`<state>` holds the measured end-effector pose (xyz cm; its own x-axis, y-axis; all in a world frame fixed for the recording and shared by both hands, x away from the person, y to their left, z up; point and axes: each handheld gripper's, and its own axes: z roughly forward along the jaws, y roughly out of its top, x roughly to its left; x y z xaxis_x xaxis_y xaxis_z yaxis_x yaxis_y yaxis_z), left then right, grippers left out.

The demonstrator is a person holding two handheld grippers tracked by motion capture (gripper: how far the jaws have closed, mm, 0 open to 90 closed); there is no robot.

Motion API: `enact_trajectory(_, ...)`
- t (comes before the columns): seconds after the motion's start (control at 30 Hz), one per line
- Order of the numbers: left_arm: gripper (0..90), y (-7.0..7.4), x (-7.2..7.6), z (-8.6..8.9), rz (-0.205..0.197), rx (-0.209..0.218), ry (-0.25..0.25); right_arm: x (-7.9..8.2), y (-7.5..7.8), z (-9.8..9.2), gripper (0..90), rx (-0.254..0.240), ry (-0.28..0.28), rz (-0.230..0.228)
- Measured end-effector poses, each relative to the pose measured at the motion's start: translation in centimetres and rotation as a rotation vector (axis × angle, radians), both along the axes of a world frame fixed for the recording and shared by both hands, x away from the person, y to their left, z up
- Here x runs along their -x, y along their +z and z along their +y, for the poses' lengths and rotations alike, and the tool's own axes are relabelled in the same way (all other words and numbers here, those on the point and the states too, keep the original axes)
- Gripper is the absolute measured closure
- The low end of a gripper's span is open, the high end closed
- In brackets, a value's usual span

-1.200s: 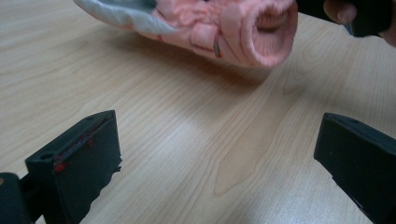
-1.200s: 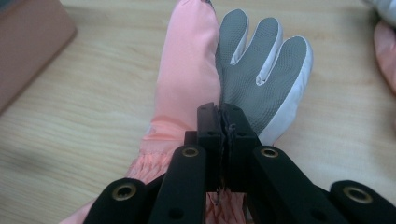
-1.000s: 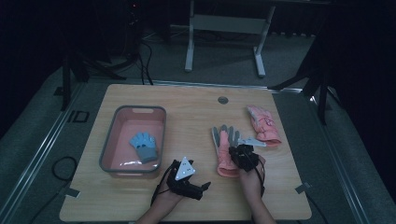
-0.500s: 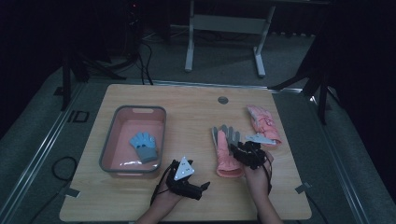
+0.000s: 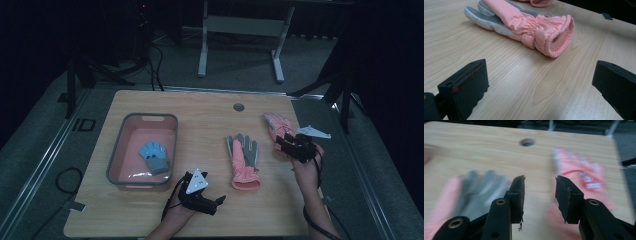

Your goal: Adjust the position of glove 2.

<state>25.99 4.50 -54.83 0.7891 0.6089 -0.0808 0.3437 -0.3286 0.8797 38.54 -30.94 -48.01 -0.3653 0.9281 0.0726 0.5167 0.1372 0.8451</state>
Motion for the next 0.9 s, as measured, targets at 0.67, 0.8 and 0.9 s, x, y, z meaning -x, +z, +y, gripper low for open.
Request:
enact_trajectory(0.67,0.7,0.0,0.0,0.1,0.02,0.016,0.003,-9.4,-3.9,-5.2,46.1,0.033,-0.031,0.132)
enact_trajectory(0.8,0.7,0.0,0.0,0.1,0.022,0.013,0.004,-9.9,-5.5,-5.0,49.6,0.012,-0.052,0.186)
enact_trajectory(0.9,0.8,-0.1,0.0,0.2,0.023,0.014,0.005,-9.7,-5.7,-5.1,63.7,-0.038,-0.072,0.194)
